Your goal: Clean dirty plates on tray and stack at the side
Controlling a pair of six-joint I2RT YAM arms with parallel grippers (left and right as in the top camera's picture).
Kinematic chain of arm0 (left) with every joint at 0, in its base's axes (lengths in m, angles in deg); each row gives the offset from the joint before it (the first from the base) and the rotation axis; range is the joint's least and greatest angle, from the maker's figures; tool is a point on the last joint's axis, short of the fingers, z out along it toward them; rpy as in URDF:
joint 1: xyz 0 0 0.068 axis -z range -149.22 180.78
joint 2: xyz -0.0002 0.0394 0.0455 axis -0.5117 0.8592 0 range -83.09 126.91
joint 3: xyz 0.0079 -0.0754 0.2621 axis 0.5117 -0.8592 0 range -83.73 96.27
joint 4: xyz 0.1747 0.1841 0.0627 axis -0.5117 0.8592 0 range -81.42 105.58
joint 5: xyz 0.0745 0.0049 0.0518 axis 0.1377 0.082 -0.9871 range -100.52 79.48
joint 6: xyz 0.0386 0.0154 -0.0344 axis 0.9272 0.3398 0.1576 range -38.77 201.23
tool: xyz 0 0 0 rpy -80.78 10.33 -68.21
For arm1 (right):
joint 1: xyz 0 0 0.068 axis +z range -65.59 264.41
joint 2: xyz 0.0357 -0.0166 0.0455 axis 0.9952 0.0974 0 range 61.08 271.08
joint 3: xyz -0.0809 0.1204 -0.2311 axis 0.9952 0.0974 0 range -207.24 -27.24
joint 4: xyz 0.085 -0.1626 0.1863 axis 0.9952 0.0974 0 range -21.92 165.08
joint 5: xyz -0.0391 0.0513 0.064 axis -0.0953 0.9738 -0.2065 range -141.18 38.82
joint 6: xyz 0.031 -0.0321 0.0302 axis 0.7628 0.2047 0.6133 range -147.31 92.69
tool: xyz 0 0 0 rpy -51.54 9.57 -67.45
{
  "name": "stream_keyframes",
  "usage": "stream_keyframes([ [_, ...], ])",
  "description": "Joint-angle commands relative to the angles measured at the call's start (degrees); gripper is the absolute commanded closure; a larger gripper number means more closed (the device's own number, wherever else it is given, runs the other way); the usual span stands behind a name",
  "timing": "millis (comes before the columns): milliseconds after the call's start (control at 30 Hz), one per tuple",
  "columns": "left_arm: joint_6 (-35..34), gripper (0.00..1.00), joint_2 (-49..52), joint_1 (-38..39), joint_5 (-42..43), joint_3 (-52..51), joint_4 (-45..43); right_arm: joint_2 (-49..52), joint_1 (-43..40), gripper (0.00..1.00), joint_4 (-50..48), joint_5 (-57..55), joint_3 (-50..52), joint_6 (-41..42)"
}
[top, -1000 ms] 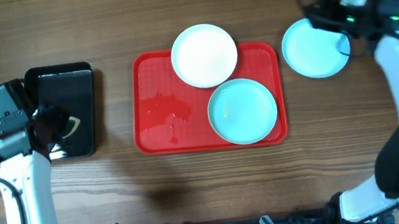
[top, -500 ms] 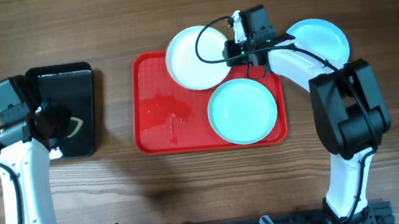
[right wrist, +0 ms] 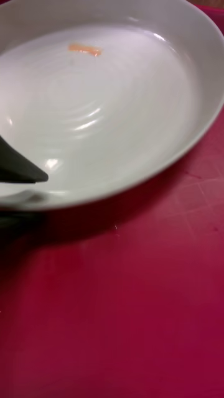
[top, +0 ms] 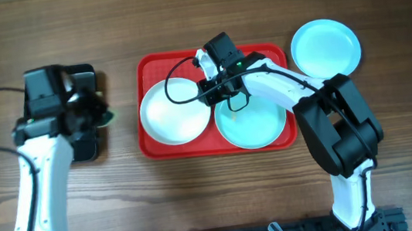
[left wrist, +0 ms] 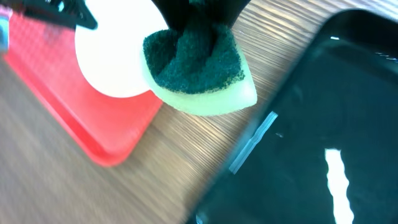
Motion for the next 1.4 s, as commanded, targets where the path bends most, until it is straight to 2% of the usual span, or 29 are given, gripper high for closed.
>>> stream_keyframes([
  [0,-1.1,0.96,6.6,9.5,2.1,0.0,-1.5,-0.3,0.0,0.96,-0.3,-1.3,0.0,-0.3],
  [167,-8.6,0.96,20.1,21.7,2.6,0.0,-10.1,-0.3,0.0,0.96,0.2,-1.3,0.0,0.5],
  [333,-9.3,0.96,28.4,27.0,0.7,0.0,-14.1,-0.3,0.0,0.96,-0.5,-3.2,0.0,4.6],
  [400,-9.0,0.96,29.3,27.0,-9.0,0.0,-11.6,-0.3,0.0,0.96,-0.4,-3.3,0.0,4.6],
  [433,-8.5,0.96,29.3,26.9,-16.5,0.0,-9.4,-0.3,0.0,0.96,-0.2,-3.3,0.0,4.6],
  [467,-5.2,0.96,29.3,26.7,-23.7,0.0,-7.3,-0.3,0.0,0.96,-0.2,-3.3,0.0,4.5],
  [567,-3.0,0.96,28.2,26.3,-32.8,0.1,-4.4,-0.3,0.0,0.96,-0.3,-3.3,0.0,4.3],
  [667,-4.2,0.96,25.1,26.3,-32.1,0.5,-4.6,-0.3,0.0,0.96,-0.3,-3.3,0.0,4.3],
  [700,-6.9,0.96,22.2,26.2,-30.8,0.6,-4.8,-0.3,0.0,0.96,-0.2,-3.3,0.0,4.2],
  [800,-8.1,0.96,10.8,24.6,-20.7,0.6,-9.0,-0.3,0.0,0.96,-0.3,-2.7,0.0,4.2],
  [900,-10.8,0.96,-4.0,17.8,-19.5,0.6,-9.1,-2.0,0.0,0.96,-0.9,0.4,-0.1,1.5],
  [967,-10.6,0.96,-12.8,12.5,-19.5,0.6,-8.2,-6.7,0.0,0.96,-1.7,-0.9,-0.1,-0.9],
  [1033,-10.6,0.96,-17.0,8.7,-19.6,0.6,-4.1,-12.7,0.6,0.96,-2.3,-7.4,-0.1,-5.5],
  [1133,-10.6,0.96,-16.4,5.1,-23.0,0.6,-0.3,-21.1,5.2,0.96,-2.9,-30.8,-0.1,-20.3],
  [1167,-10.6,0.96,-15.5,3.4,-23.2,0.6,0.1,-23.7,8.4,0.96,-4.3,-42.3,-0.1,-28.6],
  [1267,-10.5,0.96,-12.5,-0.1,-23.3,0.6,0.2,-25.9,15.3,0.96,-9.0,-58.9,-0.1,-50.1],
  [1333,-9.3,0.96,-9.8,-2.2,-23.5,0.6,0.7,-25.8,19.4,0.96,-11.3,-64.2,-0.1,-63.3],
  [1367,-9.3,0.96,-8.4,-2.8,-23.5,0.6,1.0,-25.8,21.2,0.96,-13.6,-65.2,-0.1,-67.2],
])
